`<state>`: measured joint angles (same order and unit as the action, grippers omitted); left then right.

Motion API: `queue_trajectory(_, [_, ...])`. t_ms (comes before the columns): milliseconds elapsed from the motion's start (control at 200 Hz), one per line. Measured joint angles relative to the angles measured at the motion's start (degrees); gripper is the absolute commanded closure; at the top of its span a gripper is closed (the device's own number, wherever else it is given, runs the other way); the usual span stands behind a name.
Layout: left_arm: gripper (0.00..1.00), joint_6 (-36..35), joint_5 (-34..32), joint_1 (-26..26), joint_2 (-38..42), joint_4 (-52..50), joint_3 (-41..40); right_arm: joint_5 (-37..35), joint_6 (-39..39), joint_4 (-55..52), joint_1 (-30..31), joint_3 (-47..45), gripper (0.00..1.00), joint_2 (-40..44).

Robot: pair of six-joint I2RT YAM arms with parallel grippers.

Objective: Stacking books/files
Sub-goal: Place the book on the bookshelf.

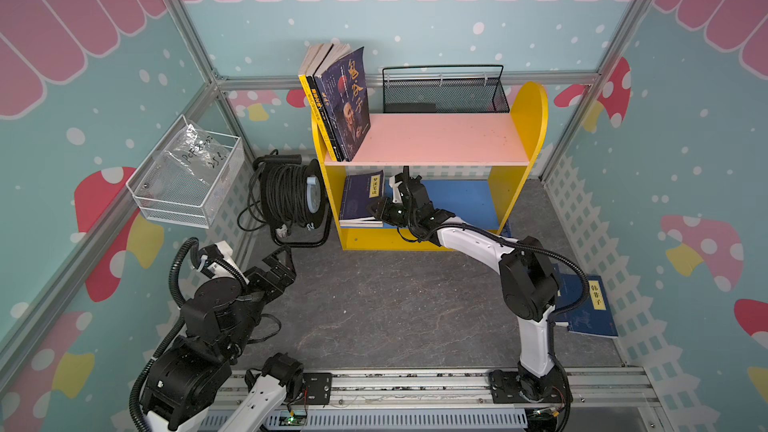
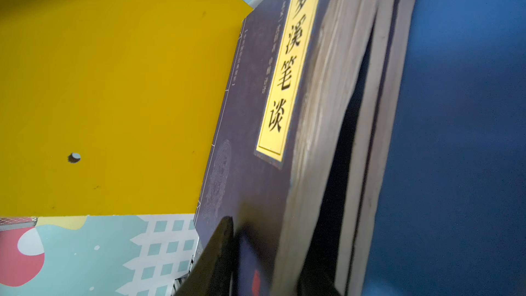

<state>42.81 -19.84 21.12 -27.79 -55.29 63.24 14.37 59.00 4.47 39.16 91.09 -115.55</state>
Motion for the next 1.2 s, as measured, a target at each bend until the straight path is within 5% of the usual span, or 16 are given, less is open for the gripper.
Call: queue_trajectory(1201, [0.01,-0.1,0.1,0.0,0.5,0.3,-0.3,0.1,-0.5,-3.2,0.2,3.8,0.67,-1.7])
